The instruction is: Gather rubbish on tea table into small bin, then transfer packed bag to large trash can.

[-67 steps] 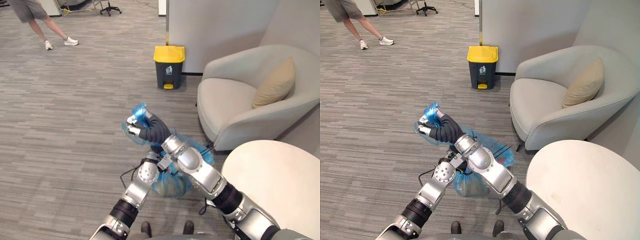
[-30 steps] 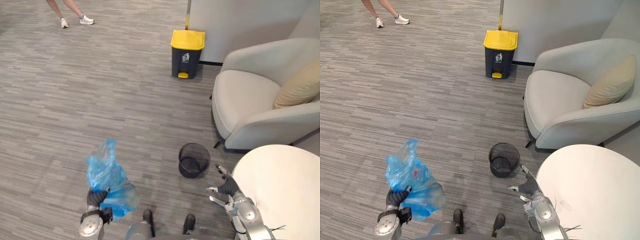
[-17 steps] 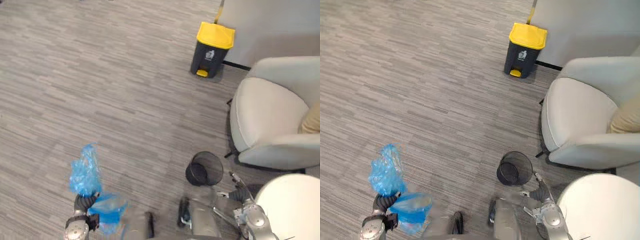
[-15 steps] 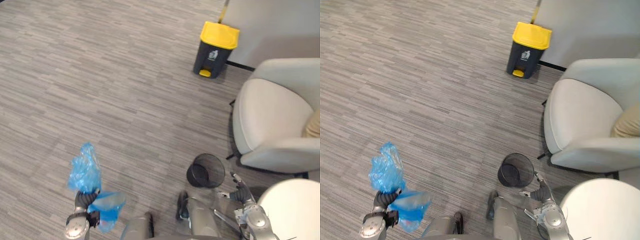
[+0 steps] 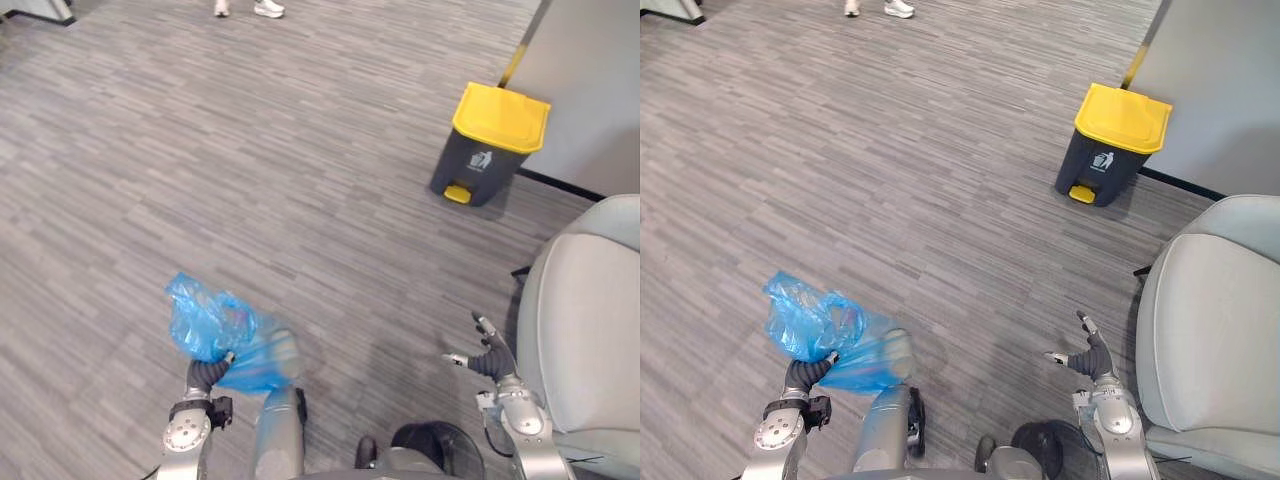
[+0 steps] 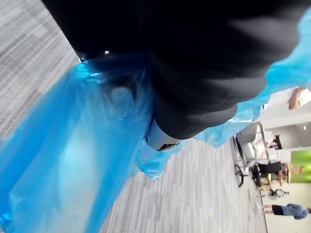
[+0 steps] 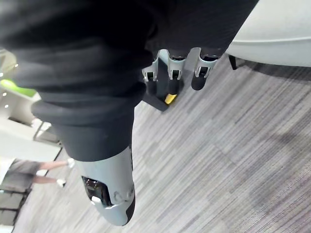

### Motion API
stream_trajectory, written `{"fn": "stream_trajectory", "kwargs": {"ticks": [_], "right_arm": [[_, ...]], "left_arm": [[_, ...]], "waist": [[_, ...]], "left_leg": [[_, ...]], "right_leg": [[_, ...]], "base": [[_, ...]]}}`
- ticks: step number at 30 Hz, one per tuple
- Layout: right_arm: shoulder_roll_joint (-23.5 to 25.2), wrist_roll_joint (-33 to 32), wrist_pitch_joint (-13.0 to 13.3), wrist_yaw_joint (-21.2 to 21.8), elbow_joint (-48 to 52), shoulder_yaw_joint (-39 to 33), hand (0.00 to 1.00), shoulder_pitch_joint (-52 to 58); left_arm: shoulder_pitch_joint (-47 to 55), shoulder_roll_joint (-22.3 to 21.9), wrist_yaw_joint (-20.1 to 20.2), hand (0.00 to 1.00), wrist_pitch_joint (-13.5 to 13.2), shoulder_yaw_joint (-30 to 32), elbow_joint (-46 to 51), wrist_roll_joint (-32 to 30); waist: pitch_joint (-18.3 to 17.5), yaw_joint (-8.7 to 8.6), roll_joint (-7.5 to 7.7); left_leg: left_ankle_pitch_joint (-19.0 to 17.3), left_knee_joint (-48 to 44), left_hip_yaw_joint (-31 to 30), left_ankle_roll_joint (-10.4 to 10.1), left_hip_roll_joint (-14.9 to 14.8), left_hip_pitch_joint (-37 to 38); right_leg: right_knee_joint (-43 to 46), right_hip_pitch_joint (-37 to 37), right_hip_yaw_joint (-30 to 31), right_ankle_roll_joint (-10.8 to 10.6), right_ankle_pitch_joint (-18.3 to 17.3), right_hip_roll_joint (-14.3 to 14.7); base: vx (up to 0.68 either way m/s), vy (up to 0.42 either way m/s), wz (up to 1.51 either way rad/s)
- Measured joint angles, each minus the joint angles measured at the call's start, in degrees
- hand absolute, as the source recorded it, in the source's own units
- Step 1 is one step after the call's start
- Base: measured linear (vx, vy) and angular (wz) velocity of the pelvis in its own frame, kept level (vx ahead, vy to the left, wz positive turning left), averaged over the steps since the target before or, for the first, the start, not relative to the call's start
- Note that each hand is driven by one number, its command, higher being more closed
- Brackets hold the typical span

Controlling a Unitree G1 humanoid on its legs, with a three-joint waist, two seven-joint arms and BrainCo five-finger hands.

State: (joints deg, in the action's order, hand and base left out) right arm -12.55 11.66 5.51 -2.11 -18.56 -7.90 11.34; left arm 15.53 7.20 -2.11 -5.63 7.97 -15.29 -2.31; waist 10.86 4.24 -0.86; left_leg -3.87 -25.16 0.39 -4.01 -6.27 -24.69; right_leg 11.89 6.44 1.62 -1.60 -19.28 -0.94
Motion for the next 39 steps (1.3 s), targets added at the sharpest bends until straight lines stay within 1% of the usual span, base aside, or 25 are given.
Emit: {"fn": "stream_trajectory", "kwargs": {"ticks": [1, 3, 4, 5, 7, 9, 11, 13, 14, 15, 17, 18, 19, 20, 22, 23, 25, 27, 28, 30, 32, 33, 34, 36, 39], "right_arm": [[1.49, 0.4, -0.47, -0.02, -0.83, 0.05, 0.0, 0.5], [1.54, 1.45, -0.59, -0.09, -0.81, 0.48, 0.0, 1.09], [1.53, 2.38, -0.65, -0.19, -1.08, 1.4, 0.0, 0.43], [1.56, 2.46, -0.6, -0.19, -2.09, 2.25, 0.0, -0.45], [1.57, 2.47, -0.79, -0.24, -4.33, 3.49, 0.0, -2.15], [1.57, 2.46, -0.78, -0.24, -5.03, 3.83, 0.0, -2.22], [1.41, 2.45, -0.91, -0.25, -5.35, 3.6, 0.0, -2.25], [1.17, 2.45, -1.22, -0.25, -8.26, 3.02, 0.0, -3.13], [1.13, 2.45, -1.47, -0.26, -8.39, 2.98, 0.0, -2.83], [0.73, 2.46, -1.72, -0.25, -8.4, 2.27, 0.0, -2.85], [0.74, 2.45, -1.65, -0.16, -7.95, 1.4, 0.0, -3.37], [0.28, 2.42, -1.78, -0.03, -7.5, 0.5, 0.0, -3.32], [-0.01, 2.41, -1.98, 0.05, -6.93, 0.75, 0.0, -3.21], [0.16, 2.27, -1.96, -0.15, -5.58, 0.99, 0.0, -2.95], [0.73, 1.91, -1.88, -0.3, -4.14, 0.97, 0.0, -2.7], [1.03, 1.9, -1.82, -0.37, -4.37, 1.0, 0.0, -3.49], [0.7, 1.85, -1.78, -0.46, -4.39, 0.9, 0.0, -4.0], [-0.15, 1.87, -1.77, -0.82, -5.9, 0.47, 0.0, -3.92], [-0.72, 1.89, -1.95, -0.99, -7.58, 0.23, 0.0, -3.6], [0.9, 1.94, -2.25, -1.11, -8.85, -0.47, 0.0, -2.82], [1.13, 2.02, -2.25, -1.17, -8.13, -0.5, 0.0, -2.37], [1.64, 2.08, -2.16, -1.23, -7.72, -0.47, 0.0, -2.38], [2.26, 2.46, -2.19, -1.26, -7.73, -0.36, 0.0, -2.43], [3.04, 2.46, -2.19, -1.32, -7.54, 0.3, 0.0, -2.58], [3.33, 2.45, -2.04, -1.4, -6.12, 2.03, 0.0, -2.46]], "left_arm": [[0.46, 0.01, -0.02, 1.0, 0.03, -0.01, 0.17, -0.06], [0.63, -0.25, 0.22, 1.0, 0.05, -1.21, 0.7, -0.1], [0.84, 0.03, 0.54, 1.0, 0.13, -1.34, 0.85, -0.07], [0.79, 0.64, 0.53, 1.0, 0.25, -1.38, 0.82, -0.06], [0.41, 2.28, 0.5, 1.0, 0.29, -1.63, 0.82, -0.03], [-1.41, 3.82, 0.39, 1.0, 0.28, -1.46, 0.6, -0.02], [-3.29, 5.24, 0.23, 1.0, 0.19, -1.03, -0.48, -0.03], [-4.79, 5.82, -0.57, 1.0, 0.18, 0.45, -3.19, -0.04], [-4.64, 5.89, -0.64, 1.0, 0.18, 0.71, -3.29, -0.05], [-4.44, 5.3, -0.73, 1.0, 0.22, 0.9, -3.6, -0.06], [-3.75, 4.59, -0.68, 1.0, 0.41, 1.25, -3.61, -0.07], [-3.6, 2.63, -0.53, 1.0, 0.47, 1.34, -3.39, -0.06], [-2.54, 1.31, -0.53, 1.0, 0.45, 1.56, -3.12, -0.05], [-1.46, 0.56, -0.46, 1.0, 0.46, 1.04, -3.09, -0.03], [-1.18, 0.25, -0.31, 1.0, 0.46, 0.42, -3.08, 0.0], [-1.15, 0.41, -0.26, 1.0, 0.45, 0.41, -3.07, 0.01], [-1.1, 0.3, 0.07, 1.0, 0.41, 0.4, -2.48, 0.0], [-0.72, 0.22, 0.28, 1.0, 0.35, 0.43, -2.36, 0.0], [-0.02, 0.2, 0.23, 1.0, 0.32, 0.77, -2.26, 0.0], [-0.33, 1.28, -0.02, 1.0, 0.43, 1.1, -2.22, -0.02], [-0.73, 0.85, -0.13, 1.0, 0.42, 0.54, -0.79, -0.03], [-0.59, 0.98, -0.14, 1.0, 0.42, 0.12, -0.07, -0.01], [-0.74, 1.33, -0.3, 1.0, 0.49, -0.07, -0.04, -0.01], [-0.67, 1.46, -0.64, 1.0, 0.77, -0.09, 0.13, 0.0], [-0.6, 1.85, -1.03, 1.0, 0.72, -0.06, 1.8, 0.01]], "waist": [[-1.5, -0.41, 2.03], [-1.63, -0.47, 2.59], [-1.4, -0.89, 2.75], [-1.37, -1.73, 2.73], [-1.19, -3.55, 2.49], [-0.76, -3.7, 1.86], [-0.65, -4.6, 1.87], [-0.11, -6.16, 2.62], [-0.2, -6.69, 2.61], [-0.3, -6.83, 2.6], [0.22, -6.57, 1.79], [1.9, -6.34, -1.01], [2.35, -5.69, -2.31], [2.42, -4.5, -2.62], [2.9, -3.17, -0.96], [3.22, -2.26, 0.43], [3.14, -1.12, 1.37], [2.62, -0.28, 0.48], [1.83, 0.14, -0.7], [-0.05, -0.42, 2.77], [-0.25, -0.38, 3.22], [-0.1, -0.75, 3.12], [0.13, -1.23, 3.34], [0.57, -2.42, 2.85], [0.77, -3.43, 2.51]], "left_leg": [[-4.32, -3.57, 2.97, 1.31, 0.82, 0.02], [-8.96, -7.93, 7.21, 3.44, 0.59, 2.9], [-12.32, -7.28, 9.88, 4.49, 0.71, 7.73], [-13.62, -6.35, 11.06, 4.76, 0.84, 10.68], [-14.28, -2.08, 12.35, 5.12, 1.18, 16.81], [-14.29, 3.85, 13.92, 5.09, 1.32, 22.33], [-14.23, 7.78, 14.47, 4.57, 1.57, 25.81], [-14.76, 10.96, 14.03, 2.28, 1.91, 31.59], [-15.07, 11.17, 13.59, 1.73, 1.96, 32.64], [-15.1, 10.29, 12.94, 0.35, 1.2, 33.92], [-13.74, -0.77, 12.21, -1.98, -0.66, 30.02], [-9.57, -16.52, 10.3, -1.67, -4.81, 24.91], [-1.26, -27.56, 9.19, 0.33, -7.5, 20.72], [-2.45, -37.87, 7.34, 0.07, -8.85, 15.81], [-7.63, -40.88, 7.19, 1.28, -7.52, 8.98], [-9.69, -35.91, 7.25, 3.36, -5.6, 5.3], [-10.0, -22.47, 6.98, 3.77, -2.1, 1.33], [-6.25, -2.45, 3.42, -0.77, 0.67, 1.75], [3.28, 2.91, 1.94, 1.17, 0.52, 2.67], [-3.06, -1.48, 4.82, 3.29, 3.51, 2.08], [-6.99, -4.02, 7.01, 5.26, 4.42, 3.93], [-9.75, -5.02, 8.01, 6.55, 4.72, 6.71], [-10.99, -4.96, 8.47, 7.04, 5.23, 9.71], [-11.11, -4.05, 8.94, 7.25, 5.28, 15.58], [-11.46, 2.06, 8.93, 7.42, 5.1, 22.78]], "right_leg": [[2.51, -0.77, 1.94, -1.44, -1.07, -2.45], [11.37, -2.44, 3.68, -2.55, -1.03, -4.48], [27.01, -8.51, 3.45, -8.79, 1.36, -6.08], [36.6, -13.0, 2.59, -9.42, 1.7, -6.17], [42.97, -19.0, -2.25, -5.11, -0.29, -6.42], [38.62, -25.23, -9.15, -3.15, -1.17, -6.22], [26.89, -29.54, -14.63, -1.7, 1.21, -6.03], [11.48, -29.75, -16.15, 1.23, 12.9, -3.99], [11.38, -29.55, -15.82, 2.69, 16.44, -3.82], [14.86, -29.74, -16.05, 4.29, 16.14, -3.49], [17.26, -28.55, -16.98, 5.51, 11.73, -2.74], [14.69, -23.78, -17.17, 6.16, 10.49, 0.18], [12.49, -19.83, -16.34, 6.88, 9.63, 2.3], [10.44, -15.36, -14.66, 7.19, 8.18, 3.76], [7.81, -10.14, -11.37, 7.28, 6.54, 3.62], [5.95, -7.32, -9.31, 6.9, 5.78, 2.6], [3.3, -4.17, -5.98, 5.31, 4.63, 0.91], [1.37, -1.4, -3.18, 2.35, 2.89, 0.16], [1.82, 0.24, -1.1, 0.96, 0.47, 0.68], [5.37, -0.36, 0.39, -1.34, -1.5, -3.81], [17.04, -4.2, 0.54, -3.86, -0.16, -5.91], [29.76, -9.0, 0.95, -8.62, 3.61, -7.09], [39.23, -12.26, 1.44, -9.58, 4.61, -7.71], [48.03, -16.64, -0.94, -6.12, 3.16, -8.18], [41.47, -23.98, -6.74, -2.87, 1.26, -7.7]], "base": [[0.58, 0.268, -0.93], [0.63, 0.291, -1.07], [0.52, 0.263, -1.2], [0.57, 0.277, -0.97], [0.43, 0.145, -0.44], [0.38, 0.068, -0.33], [0.48, 0.046, 0.07], [0.55, -0.029, 0.37], [0.61, -0.071, 0.27], [0.61, -0.108, 0.01], [0.59, -0.146, -0.12], [0.57, -0.107, -0.29], [0.67, -0.046, -0.65], [0.55, 0.016, -0.74], [0.53, 0.025, -0.76], [0.53, 0.045, -0.79], [0.56, 0.173, -0.84], [0.59, 0.278, -0.87], [0.36, 0.207, -0.61], [0.67, 0.303, -0.38], [0.58, 0.246, -0.42], [0.51, 0.232, -0.37], [0.61, 0.261, -0.26], [0.46, 0.133, -0.14], [0.42, 0.034, -0.02]]}}
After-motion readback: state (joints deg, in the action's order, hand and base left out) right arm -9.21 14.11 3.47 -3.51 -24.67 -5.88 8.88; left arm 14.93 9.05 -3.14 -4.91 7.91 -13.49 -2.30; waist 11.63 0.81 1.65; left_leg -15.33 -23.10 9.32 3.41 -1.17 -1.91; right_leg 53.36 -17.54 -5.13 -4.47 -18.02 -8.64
